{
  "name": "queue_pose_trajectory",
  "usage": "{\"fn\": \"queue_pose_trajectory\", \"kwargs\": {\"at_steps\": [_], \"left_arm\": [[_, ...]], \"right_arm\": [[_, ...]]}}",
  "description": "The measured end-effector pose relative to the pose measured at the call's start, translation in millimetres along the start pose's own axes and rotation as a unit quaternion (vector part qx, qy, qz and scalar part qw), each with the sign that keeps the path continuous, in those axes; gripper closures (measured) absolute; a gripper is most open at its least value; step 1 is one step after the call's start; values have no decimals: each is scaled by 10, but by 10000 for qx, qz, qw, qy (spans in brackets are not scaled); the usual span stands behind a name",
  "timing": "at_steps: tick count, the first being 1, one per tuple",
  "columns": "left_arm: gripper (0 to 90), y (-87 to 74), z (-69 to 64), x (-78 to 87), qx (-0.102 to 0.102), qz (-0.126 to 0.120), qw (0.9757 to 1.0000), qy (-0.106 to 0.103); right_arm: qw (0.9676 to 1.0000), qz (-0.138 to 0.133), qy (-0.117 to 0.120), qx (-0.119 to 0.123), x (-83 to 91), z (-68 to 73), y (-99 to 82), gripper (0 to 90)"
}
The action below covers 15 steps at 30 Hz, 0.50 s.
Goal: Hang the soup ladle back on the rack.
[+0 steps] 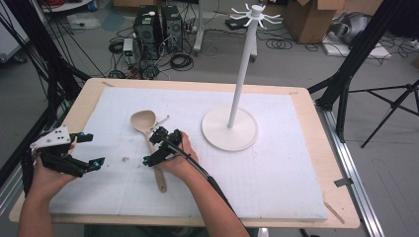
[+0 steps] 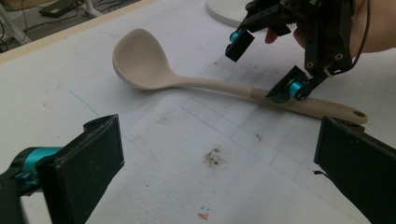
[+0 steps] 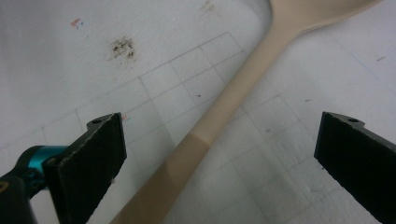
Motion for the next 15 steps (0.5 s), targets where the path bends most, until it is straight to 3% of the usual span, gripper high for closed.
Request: {"fn": "queue_pose_trajectory", "kwargs": {"at_steps": [4,7,15], "left_arm": [[17,0,7,11,19,-21,10000,4],[17,0,16,19,5,-22,10000,13],[17,-1,22,27,25,-33,10000,19]], "right_arm": [[10000,62,-36,-64,-61,-6,-3,54],[9999,103,-68,-28,-80,0,-9,151],[9997,147,-180,26,-87,-7,-13,202]]}}
Point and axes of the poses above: each handheld gripper's, and its own axes: x roughly backward along the jaws, y roughly out of its top, z roughly to its left, the point moved 7 cm from there along -x, roughly forward along the jaws, and after that the axes turned 10 degrees about y, right-handed, at the moved point
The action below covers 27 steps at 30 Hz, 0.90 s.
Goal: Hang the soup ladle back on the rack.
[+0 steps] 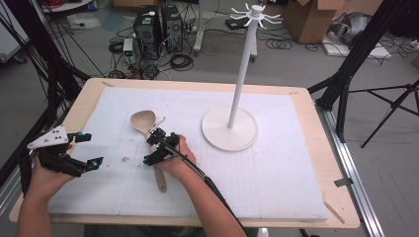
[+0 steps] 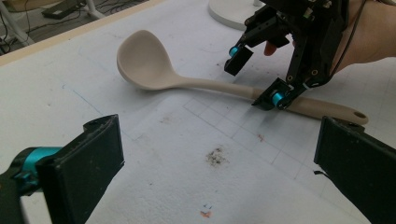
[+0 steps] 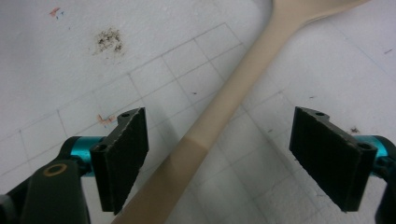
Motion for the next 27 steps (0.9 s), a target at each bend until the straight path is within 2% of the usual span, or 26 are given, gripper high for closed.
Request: {"fn": "queue_pose_trajectory", "kwargs": {"at_steps": [2,3,5,8,10,11,16,22,27], "left_arm": [[17,-1,-1,-3,-7,6,10000,-3],[17,-1,-2,-4,-12,7,10000,-4],[17,3,-5,-2,2,-8,10000,-6],[17,2,2,6,-3,-14,10000,1],[17,0,4,8,5,-16,10000,-1],[17,0,5,9,4,-15,10000,0],[17,5,0,13,-5,-19,10000,-5],[17,3,-1,10,1,-17,10000,-11],[17,4,-1,12,3,-17,10000,-7]], "right_arm": [[10000,24,-12,-32,-2,10,-4,226],[10000,38,-23,46,-17,15,-5,252],[10000,61,-60,22,-22,21,-8,263],[9997,94,-164,132,-23,15,-11,322],[9998,89,-170,89,-12,20,-9,358],[9997,120,-144,173,-8,34,-8,420],[9996,148,-123,216,-10,75,2,500],[9999,100,-97,76,4,53,2,539],[9997,103,-163,-179,44,12,-16,599]]}}
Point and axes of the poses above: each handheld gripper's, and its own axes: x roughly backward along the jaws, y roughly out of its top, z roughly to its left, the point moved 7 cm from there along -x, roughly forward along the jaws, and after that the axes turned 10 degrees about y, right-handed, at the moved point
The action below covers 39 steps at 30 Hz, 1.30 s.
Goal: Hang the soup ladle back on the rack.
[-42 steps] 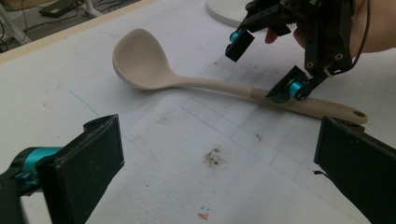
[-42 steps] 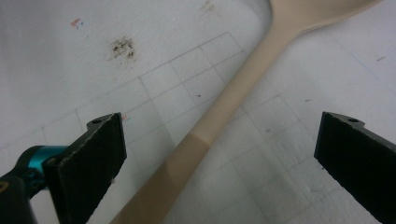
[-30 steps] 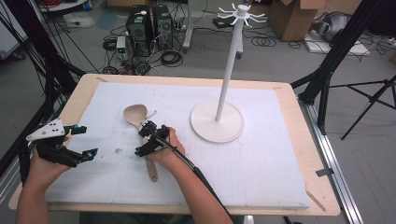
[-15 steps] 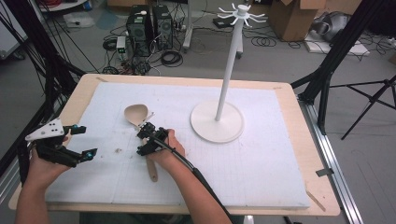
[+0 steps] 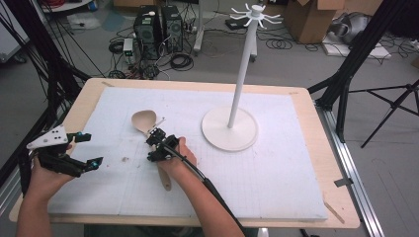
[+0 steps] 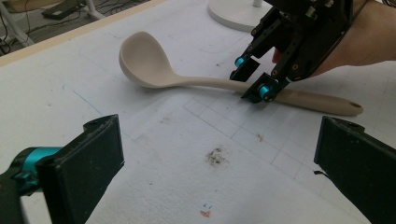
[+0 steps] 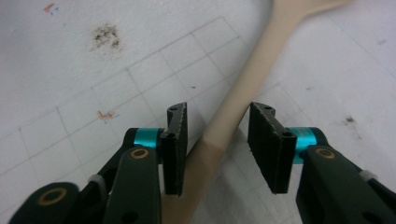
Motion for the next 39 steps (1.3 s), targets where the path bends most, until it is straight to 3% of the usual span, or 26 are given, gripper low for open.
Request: {"fn": "queue_pose_trajectory", "kwargs": {"at_steps": [6,8,9,15,24,27,33,39], "left_arm": [[17,-3,-5,-12,-5,14,10000,-13],[17,-1,-9,-15,1,4,10000,-18],[17,-1,-9,-15,1,4,10000,-16],[17,-13,8,-12,2,22,10000,-1],[17,0,2,-1,-7,1,10000,-9],[17,3,0,1,-25,6,10000,-6],[17,6,-8,-2,-14,11,10000,-9],[17,3,-9,-11,-19,19,10000,-9]], "right_arm": [[9999,8,-137,-51,49,-68,-35,673],[9997,-4,-238,-53,74,-95,-53,734],[9995,-49,-324,1,86,-120,-61,774],[9989,-12,-313,351,108,-96,-90,776],[9963,23,24,864,262,-12,-111,777],[9956,40,76,936,283,1,-124,777],[9915,122,277,1268,307,23,-167,777],[9879,288,541,1423,306,45,-231,776]]}}
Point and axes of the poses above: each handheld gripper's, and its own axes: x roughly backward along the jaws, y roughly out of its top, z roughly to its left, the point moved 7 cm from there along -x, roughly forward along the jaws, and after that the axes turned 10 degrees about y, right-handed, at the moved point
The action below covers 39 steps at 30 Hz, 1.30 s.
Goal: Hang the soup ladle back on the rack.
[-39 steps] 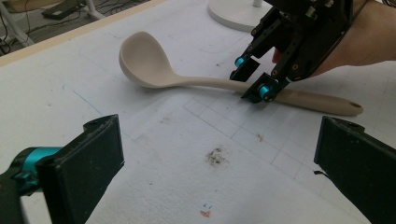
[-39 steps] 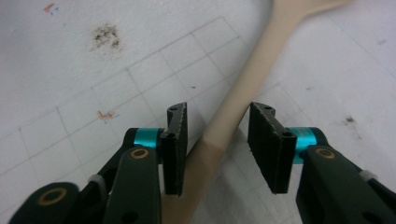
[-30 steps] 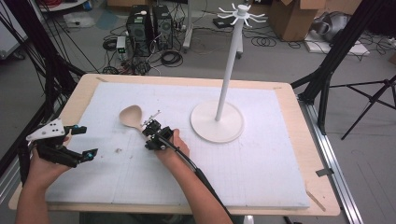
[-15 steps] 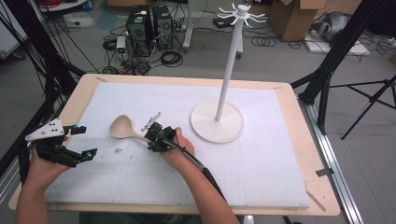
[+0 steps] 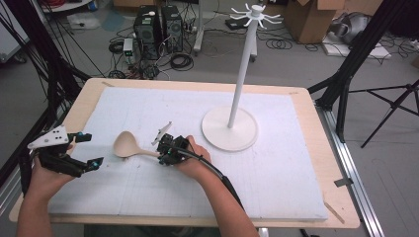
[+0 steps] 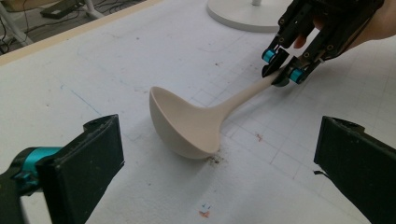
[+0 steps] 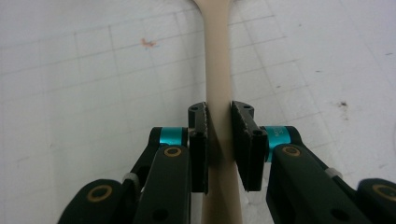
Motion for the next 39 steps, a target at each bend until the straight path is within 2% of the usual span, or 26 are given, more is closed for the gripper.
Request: {"fn": "queue_pose_trajectory", "kwargs": {"at_steps": [7,12,14,15,17,20,25,27,29,31,33,35,39], "left_arm": [[17,0,1,3,-2,2,10000,2],[17,-3,2,1,-8,11,10000,-1],[17,-4,1,0,2,11,10000,-4],[17,-4,1,1,-10,13,10000,-4],[17,-2,-1,2,-24,16,10000,-4],[17,1,-9,2,-14,7,10000,-20],[17,1,-3,6,-20,6,10000,-14],[17,4,-5,7,-14,8,10000,2],[17,16,-13,14,-24,-4,10000,-4],[17,29,-22,15,-45,-12,10000,1],[17,37,-37,10,-66,-9,10000,-23],[17,42,-50,2,-81,2,10000,-39],[17,44,-59,-8,-96,13,9999,-45]], "right_arm": [[9996,107,187,175,-22,1,-62,775],[9994,146,260,166,-47,-9,-84,758],[9994,147,279,116,-49,-1,-85,559],[9995,177,213,128,-48,-6,-87,507],[9997,106,204,54,-32,1,-81,450],[9998,-104,144,16,42,-26,-66,414],[9978,-506,212,-382,281,-66,-95,363],[9965,-691,221,-414,414,-86,-129,351],[9946,-883,214,-498,556,-93,-179,297],[9929,-1065,13,-537,707,-123,-247,253],[9898,-1287,-52,-613,861,-136,-321,224],[9866,-1437,-256,-723,1014,-146,-412,201],[9814,-1670,-511,-801,1279,-147,-643,156]]}}
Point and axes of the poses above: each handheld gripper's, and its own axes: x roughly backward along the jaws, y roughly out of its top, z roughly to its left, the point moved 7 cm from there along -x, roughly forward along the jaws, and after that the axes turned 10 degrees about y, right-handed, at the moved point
